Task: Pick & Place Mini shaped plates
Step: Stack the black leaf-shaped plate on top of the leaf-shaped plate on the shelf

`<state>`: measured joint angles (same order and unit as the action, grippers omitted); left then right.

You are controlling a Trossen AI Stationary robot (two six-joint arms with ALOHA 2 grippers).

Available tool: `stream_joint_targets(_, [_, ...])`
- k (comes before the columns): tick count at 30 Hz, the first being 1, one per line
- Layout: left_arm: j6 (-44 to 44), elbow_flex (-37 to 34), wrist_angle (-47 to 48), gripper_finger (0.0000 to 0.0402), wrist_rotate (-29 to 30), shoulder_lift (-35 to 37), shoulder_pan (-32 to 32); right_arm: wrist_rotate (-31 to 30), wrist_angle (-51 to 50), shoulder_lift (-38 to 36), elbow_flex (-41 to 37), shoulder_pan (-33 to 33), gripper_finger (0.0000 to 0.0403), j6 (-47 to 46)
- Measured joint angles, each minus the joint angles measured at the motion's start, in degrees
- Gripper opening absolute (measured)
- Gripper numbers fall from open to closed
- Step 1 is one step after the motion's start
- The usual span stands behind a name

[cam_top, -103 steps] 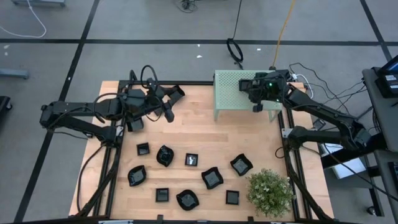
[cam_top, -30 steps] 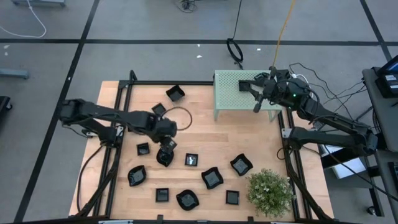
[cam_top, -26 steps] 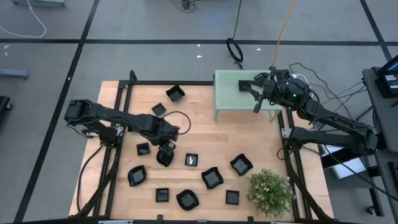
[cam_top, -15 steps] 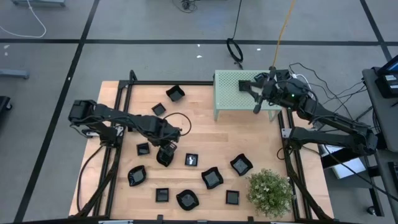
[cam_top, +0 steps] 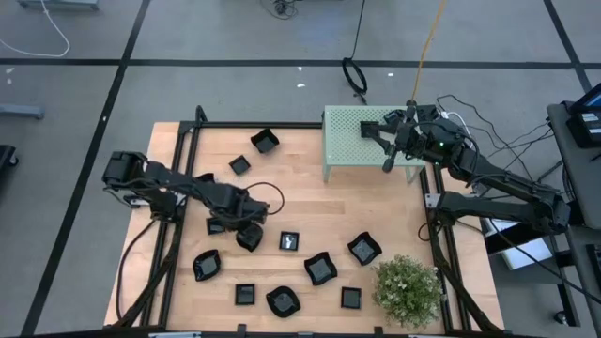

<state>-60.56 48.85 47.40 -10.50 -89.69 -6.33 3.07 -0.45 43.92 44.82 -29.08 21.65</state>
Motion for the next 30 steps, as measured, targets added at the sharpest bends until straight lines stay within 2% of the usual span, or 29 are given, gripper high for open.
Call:
stream_joint_targets(4, [-0.50, -2.76, -6.10, 0.0164, -0.33, 0.00, -0.31, 0.00, 0.00, 0.00, 0.00, 0.00, 0.0091, 0.00])
stream_joint_targets(6, [-1.60, -3.60, -7.68, 0.0144, -0.87, 0.00, -0.31, 0.00, 0.00, 0.00, 0.00, 0.00, 0.0091, 0.00])
stream_joint_targets(12, [-2.46, -3.64, -10.00, 0.0019, -2.92, 0.06, -0.21, 0.00, -0.02, 0.00, 0.00, 0.00, 0.0086, -2.03])
stream_joint_targets(17, [-4.95, -3.60, -14.16, 0.0015, -2.27, 0.94, 0.66, 0.02, -0.23, 0.00, 0.00, 0.00, 0.0082, -7.66])
stream_joint_targets(22, [-5.60, -1.69, -14.52, 0.0006, 4.70, 4.60, 2.40, 0.02, -1.89, 0.02, 0.00, 0.00, 0.0091, -13.98])
stream_joint_targets(26, [-3.19, 1.00, -14.64, 0.0005, 13.58, 8.70, 3.99, 0.39, -2.87, 0.03, 0.00, 0.00, 0.0110, -18.72])
stream_joint_targets(30, [1.49, 4.70, -14.54, 0.0008, 23.49, 11.22, 5.39, 4.25, -3.07, 1.26, 0.00, -0.02, 0.0134, -25.95])
